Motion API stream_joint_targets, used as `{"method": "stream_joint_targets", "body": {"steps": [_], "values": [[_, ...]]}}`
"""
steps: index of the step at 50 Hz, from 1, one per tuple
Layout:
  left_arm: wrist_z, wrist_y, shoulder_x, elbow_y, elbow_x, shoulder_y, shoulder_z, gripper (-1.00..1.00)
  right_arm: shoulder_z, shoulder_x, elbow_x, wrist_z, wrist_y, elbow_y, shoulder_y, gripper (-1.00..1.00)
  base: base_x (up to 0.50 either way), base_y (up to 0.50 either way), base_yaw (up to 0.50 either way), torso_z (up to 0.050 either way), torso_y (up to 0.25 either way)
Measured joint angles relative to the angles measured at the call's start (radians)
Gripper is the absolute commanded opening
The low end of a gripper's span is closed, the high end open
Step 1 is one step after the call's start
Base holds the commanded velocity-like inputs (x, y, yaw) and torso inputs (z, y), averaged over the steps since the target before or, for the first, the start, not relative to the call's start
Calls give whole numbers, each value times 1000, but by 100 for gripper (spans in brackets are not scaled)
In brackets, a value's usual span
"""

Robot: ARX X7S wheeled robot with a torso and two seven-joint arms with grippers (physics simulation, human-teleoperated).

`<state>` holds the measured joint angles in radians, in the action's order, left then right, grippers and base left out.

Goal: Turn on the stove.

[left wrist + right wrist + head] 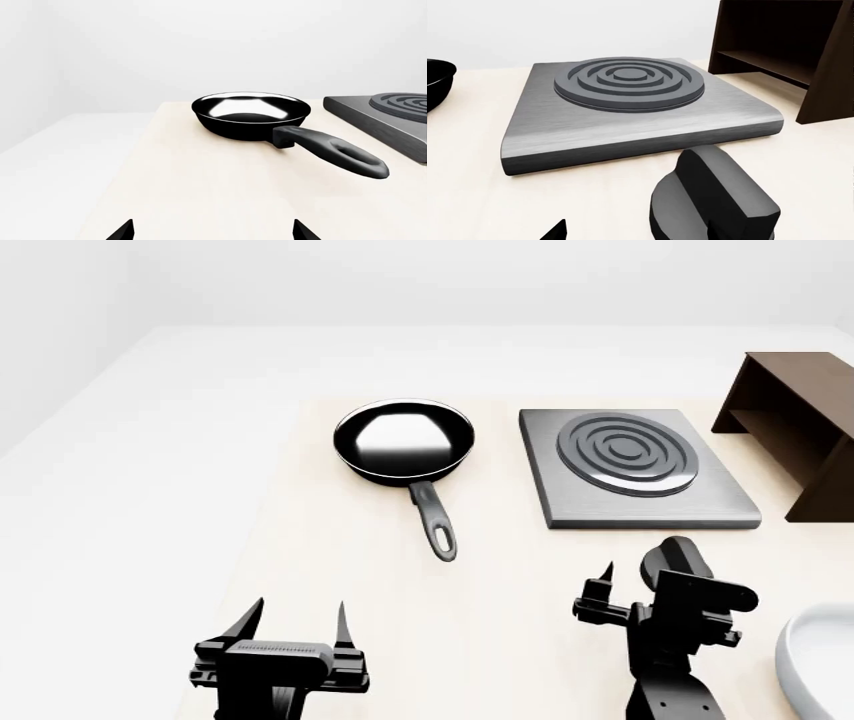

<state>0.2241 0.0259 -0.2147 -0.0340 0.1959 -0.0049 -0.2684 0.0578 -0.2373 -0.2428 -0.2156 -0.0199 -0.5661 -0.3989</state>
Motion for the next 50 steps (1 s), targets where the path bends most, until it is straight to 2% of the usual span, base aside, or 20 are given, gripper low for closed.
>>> {"method": "stream_joint_targets", "body": {"steps": [32,50], "values": [[15,2,-12,-6,10,0,-15,100,-6,-5,8,10,-85,-220,-103,100,0,0,0,0,0],[23,2,-19,-10,16,-1,-24,100,-8,-16,9,4,-98,-268,-128,100,0,0,0,0,0]]}}
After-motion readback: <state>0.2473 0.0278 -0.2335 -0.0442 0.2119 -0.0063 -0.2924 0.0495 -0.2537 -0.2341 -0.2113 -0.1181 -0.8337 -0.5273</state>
